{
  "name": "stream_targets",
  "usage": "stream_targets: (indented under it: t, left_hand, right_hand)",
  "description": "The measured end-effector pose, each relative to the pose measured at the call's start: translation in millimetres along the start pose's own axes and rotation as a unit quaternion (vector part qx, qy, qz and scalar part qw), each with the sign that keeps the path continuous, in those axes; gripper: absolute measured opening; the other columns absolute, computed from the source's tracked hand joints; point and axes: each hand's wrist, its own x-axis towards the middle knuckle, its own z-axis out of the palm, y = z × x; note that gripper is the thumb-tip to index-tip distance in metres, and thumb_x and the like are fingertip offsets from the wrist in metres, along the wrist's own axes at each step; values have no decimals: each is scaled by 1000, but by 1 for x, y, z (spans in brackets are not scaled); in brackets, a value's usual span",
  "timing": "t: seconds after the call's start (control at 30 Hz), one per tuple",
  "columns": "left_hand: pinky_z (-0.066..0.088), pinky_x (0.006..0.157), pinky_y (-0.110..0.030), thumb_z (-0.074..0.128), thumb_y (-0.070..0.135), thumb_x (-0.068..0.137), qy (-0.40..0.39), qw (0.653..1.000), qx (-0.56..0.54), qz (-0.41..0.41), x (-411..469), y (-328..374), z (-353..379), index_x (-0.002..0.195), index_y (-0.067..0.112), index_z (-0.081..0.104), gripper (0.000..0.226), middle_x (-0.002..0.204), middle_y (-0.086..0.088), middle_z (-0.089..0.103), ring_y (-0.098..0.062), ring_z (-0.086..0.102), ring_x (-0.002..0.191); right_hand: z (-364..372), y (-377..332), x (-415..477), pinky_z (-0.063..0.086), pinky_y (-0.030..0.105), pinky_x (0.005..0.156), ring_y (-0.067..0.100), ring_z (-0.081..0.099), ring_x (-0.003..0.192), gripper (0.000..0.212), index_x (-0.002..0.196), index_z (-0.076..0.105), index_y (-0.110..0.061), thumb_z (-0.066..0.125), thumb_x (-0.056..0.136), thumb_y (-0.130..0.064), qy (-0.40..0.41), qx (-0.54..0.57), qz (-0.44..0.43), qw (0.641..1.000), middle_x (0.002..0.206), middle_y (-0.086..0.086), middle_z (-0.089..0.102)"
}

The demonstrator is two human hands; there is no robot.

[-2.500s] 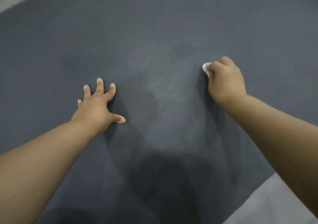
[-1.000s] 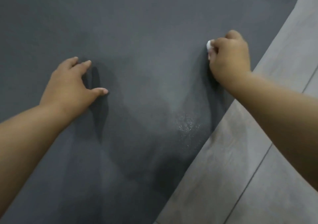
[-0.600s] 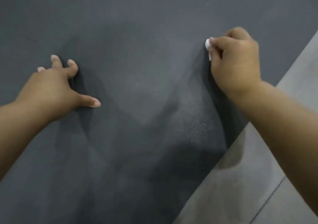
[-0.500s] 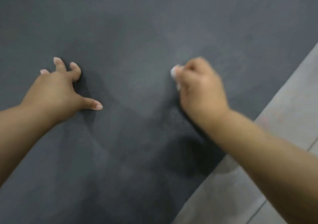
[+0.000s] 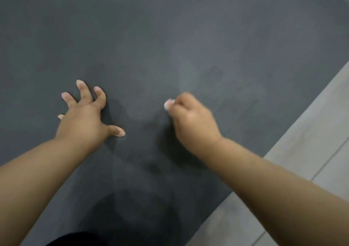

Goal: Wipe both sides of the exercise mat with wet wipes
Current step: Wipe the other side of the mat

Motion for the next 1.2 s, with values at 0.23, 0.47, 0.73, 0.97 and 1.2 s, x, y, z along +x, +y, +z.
stream_targets:
  t: [0.23, 0.47, 0.73, 0.97, 1.2]
  left_hand:
    - [21, 104, -65, 74, 53, 69, -15, 1000, -4, 16, -1, 2, -4, 148, 18, 5, 111, 152, -7, -25, -45, -13, 139]
    - [21, 106, -63, 67, 58, 73, -21, 999, -1, 33, -1, -2, -2, 148, 19, -4, 111, 151, -9, -28, -47, -13, 138]
    - [25, 110, -49, 71, 54, 73, -16, 995, -72, 72, -9, -24, -15, 150, 27, 3, 106, 156, 5, -19, -30, -5, 145]
    - [14, 113, -55, 76, 56, 64, 20, 999, -17, 19, 14, -65, -34, 150, 24, -1, 119, 155, 2, -20, -38, -12, 141]
    - [19, 109, -59, 76, 55, 65, -2, 1000, -9, 18, 27, -62, -29, 150, 21, -3, 121, 154, -1, -22, -44, -10, 140]
  right_hand:
    - [-31, 45, 45, 40, 30, 45, 35, 55, 56, 5, 80, 68, -5, 64, 80, -5, 7, -113, -42, 993, 73, 18, 56]
    - [7, 3, 34, 31, 23, 65, 19, 48, 75, 26, 78, 52, -13, 47, 97, -31, 8, -86, 84, 993, 73, -6, 47]
    - [-5, 9, 65, 34, 30, 64, 33, 53, 84, 22, 101, 62, -4, 44, 94, -12, -51, -155, -10, 987, 98, 16, 54]
    - [16, -26, 59, 39, 27, 64, 32, 54, 77, 17, 91, 61, -5, 46, 92, -12, -14, -124, 46, 991, 91, 14, 54]
    - [10, -23, 94, 45, 32, 65, 33, 59, 81, 24, 99, 64, -6, 43, 92, -14, -119, -126, -130, 976, 93, 15, 59]
